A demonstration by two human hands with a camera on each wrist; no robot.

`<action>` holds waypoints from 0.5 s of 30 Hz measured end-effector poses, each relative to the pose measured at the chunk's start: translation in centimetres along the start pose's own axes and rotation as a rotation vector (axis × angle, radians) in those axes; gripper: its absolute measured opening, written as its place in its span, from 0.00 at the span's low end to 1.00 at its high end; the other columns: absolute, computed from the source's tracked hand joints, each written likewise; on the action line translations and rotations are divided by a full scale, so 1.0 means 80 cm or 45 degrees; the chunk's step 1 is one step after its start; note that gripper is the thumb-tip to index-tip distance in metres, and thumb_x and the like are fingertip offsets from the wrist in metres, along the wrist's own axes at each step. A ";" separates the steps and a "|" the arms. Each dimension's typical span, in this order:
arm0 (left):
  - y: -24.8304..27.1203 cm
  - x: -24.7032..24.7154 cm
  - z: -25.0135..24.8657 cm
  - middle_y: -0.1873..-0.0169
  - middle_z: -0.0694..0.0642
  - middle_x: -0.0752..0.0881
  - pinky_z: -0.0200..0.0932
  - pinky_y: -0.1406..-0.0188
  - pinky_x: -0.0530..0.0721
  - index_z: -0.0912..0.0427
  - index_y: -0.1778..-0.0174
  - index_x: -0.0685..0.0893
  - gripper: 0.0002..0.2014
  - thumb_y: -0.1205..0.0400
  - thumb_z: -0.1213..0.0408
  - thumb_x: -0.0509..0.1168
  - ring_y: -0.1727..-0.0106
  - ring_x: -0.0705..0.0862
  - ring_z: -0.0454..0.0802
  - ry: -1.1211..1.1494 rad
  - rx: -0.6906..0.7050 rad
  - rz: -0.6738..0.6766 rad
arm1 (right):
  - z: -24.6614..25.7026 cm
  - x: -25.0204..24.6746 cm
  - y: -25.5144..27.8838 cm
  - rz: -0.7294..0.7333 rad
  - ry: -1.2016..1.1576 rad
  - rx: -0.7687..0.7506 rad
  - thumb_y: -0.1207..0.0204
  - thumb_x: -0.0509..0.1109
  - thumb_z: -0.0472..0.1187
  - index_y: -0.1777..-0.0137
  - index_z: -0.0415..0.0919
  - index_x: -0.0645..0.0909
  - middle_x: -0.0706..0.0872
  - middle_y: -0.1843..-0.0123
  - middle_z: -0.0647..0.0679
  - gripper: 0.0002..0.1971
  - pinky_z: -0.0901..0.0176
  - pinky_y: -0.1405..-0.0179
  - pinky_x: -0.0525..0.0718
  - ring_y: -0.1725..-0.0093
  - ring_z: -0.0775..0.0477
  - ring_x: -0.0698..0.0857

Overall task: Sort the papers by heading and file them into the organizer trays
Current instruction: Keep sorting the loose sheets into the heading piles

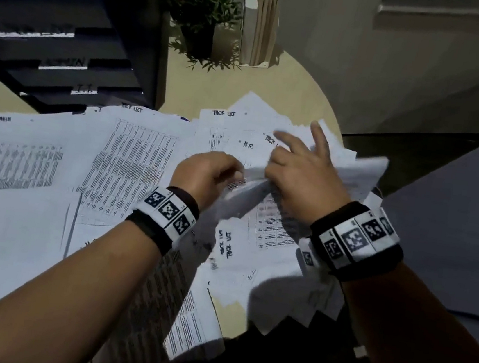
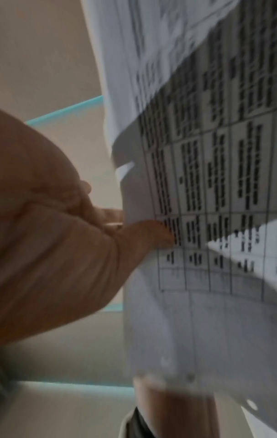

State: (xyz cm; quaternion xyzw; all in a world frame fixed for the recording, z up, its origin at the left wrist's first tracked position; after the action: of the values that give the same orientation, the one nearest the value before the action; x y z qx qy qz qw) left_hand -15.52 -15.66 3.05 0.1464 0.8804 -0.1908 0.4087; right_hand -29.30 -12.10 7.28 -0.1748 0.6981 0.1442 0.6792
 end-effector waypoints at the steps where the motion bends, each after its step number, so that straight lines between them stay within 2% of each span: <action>1: -0.002 -0.006 0.010 0.53 0.53 0.89 0.47 0.53 0.83 0.54 0.45 0.89 0.07 0.17 0.62 0.68 0.53 0.86 0.54 0.058 -0.068 -0.078 | -0.009 0.001 0.000 0.040 -0.004 0.057 0.38 0.74 0.28 0.60 0.44 0.85 0.85 0.52 0.47 0.11 0.28 0.21 0.50 0.33 0.38 0.81; 2: -0.003 -0.013 0.026 0.48 0.56 0.87 0.46 0.47 0.81 0.57 0.41 0.87 0.10 0.15 0.63 0.64 0.48 0.84 0.54 0.094 -0.156 -0.174 | -0.024 0.004 0.004 0.083 -0.005 0.140 0.36 0.72 0.29 0.57 0.42 0.85 0.84 0.53 0.46 0.10 0.33 0.23 0.60 0.42 0.38 0.84; 3: -0.001 -0.021 0.044 0.43 0.60 0.84 0.45 0.41 0.78 0.60 0.36 0.85 0.13 0.14 0.65 0.61 0.43 0.82 0.55 0.096 -0.267 -0.270 | -0.042 0.008 0.009 0.126 -0.019 0.250 0.32 0.71 0.30 0.54 0.42 0.84 0.83 0.52 0.45 0.09 0.41 0.34 0.72 0.48 0.37 0.85; 4: 0.003 -0.023 0.067 0.39 0.63 0.81 0.45 0.37 0.76 0.62 0.33 0.83 0.14 0.13 0.67 0.60 0.39 0.80 0.57 0.079 -0.406 -0.320 | -0.061 0.008 0.016 0.116 -0.063 0.355 0.28 0.70 0.30 0.52 0.41 0.83 0.81 0.50 0.44 0.08 0.48 0.50 0.76 0.52 0.36 0.85; 5: 0.008 -0.018 0.088 0.36 0.65 0.79 0.47 0.34 0.75 0.64 0.32 0.81 0.15 0.14 0.68 0.59 0.37 0.80 0.59 0.055 -0.561 -0.293 | -0.080 0.004 0.025 0.044 -0.123 0.456 0.26 0.69 0.31 0.52 0.40 0.82 0.79 0.51 0.44 0.06 0.51 0.60 0.75 0.55 0.35 0.84; 7: 0.021 0.013 0.118 0.38 0.64 0.82 0.47 0.39 0.80 0.64 0.31 0.80 0.16 0.15 0.67 0.62 0.40 0.84 0.59 0.017 -0.783 -0.055 | -0.120 0.005 0.046 -0.116 -0.289 0.688 0.23 0.67 0.31 0.55 0.38 0.79 0.77 0.56 0.45 0.02 0.53 0.66 0.72 0.57 0.36 0.81; 9: 0.036 0.047 0.128 0.45 0.60 0.85 0.45 0.49 0.81 0.62 0.34 0.81 0.19 0.19 0.58 0.70 0.50 0.85 0.55 -0.005 -0.855 0.192 | -0.159 0.029 0.071 -0.192 -0.525 0.964 0.23 0.65 0.31 0.56 0.37 0.79 0.81 0.56 0.42 0.03 0.53 0.63 0.74 0.56 0.36 0.82; 10: 0.043 0.059 0.130 0.45 0.59 0.84 0.46 0.49 0.81 0.60 0.34 0.80 0.23 0.22 0.54 0.73 0.51 0.85 0.55 -0.031 -0.869 0.279 | -0.171 0.046 0.084 -0.204 -0.681 1.091 0.22 0.66 0.32 0.53 0.38 0.81 0.85 0.53 0.41 0.04 0.53 0.57 0.79 0.52 0.37 0.84; 11: 0.047 0.068 0.131 0.42 0.59 0.82 0.48 0.46 0.82 0.58 0.34 0.79 0.27 0.25 0.50 0.76 0.48 0.84 0.55 -0.069 -0.874 0.346 | -0.178 0.067 0.097 -0.209 -0.833 1.202 0.21 0.67 0.33 0.46 0.39 0.83 0.87 0.49 0.42 0.07 0.53 0.50 0.81 0.47 0.39 0.85; 13: 0.050 0.079 0.128 0.35 0.61 0.80 0.51 0.38 0.81 0.59 0.28 0.76 0.35 0.28 0.51 0.80 0.39 0.83 0.58 -0.108 -0.872 0.401 | -0.176 0.106 0.121 -0.222 -1.104 1.356 0.21 0.69 0.32 0.34 0.39 0.79 0.86 0.41 0.45 0.16 0.54 0.39 0.80 0.40 0.44 0.84; 15: 0.049 0.082 0.122 0.38 0.61 0.83 0.48 0.40 0.81 0.61 0.28 0.76 0.33 0.26 0.56 0.79 0.38 0.83 0.59 -0.069 -0.869 0.358 | -0.169 0.140 0.141 -0.182 -1.188 1.447 0.22 0.70 0.31 0.29 0.39 0.75 0.84 0.35 0.45 0.22 0.52 0.33 0.79 0.36 0.44 0.82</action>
State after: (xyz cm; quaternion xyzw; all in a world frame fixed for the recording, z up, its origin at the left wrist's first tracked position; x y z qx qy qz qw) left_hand -11.47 -15.96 -8.68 0.1163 0.8535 0.1680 0.4794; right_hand -46.58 -8.46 -3.80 0.2385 0.2905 -0.2250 0.8990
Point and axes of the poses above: each hand's wrist, its own y-axis away from the middle knuckle, its own x-axis out of the palm, z = x × y, the point moved 8 cm from there along -y, towards the middle knuckle
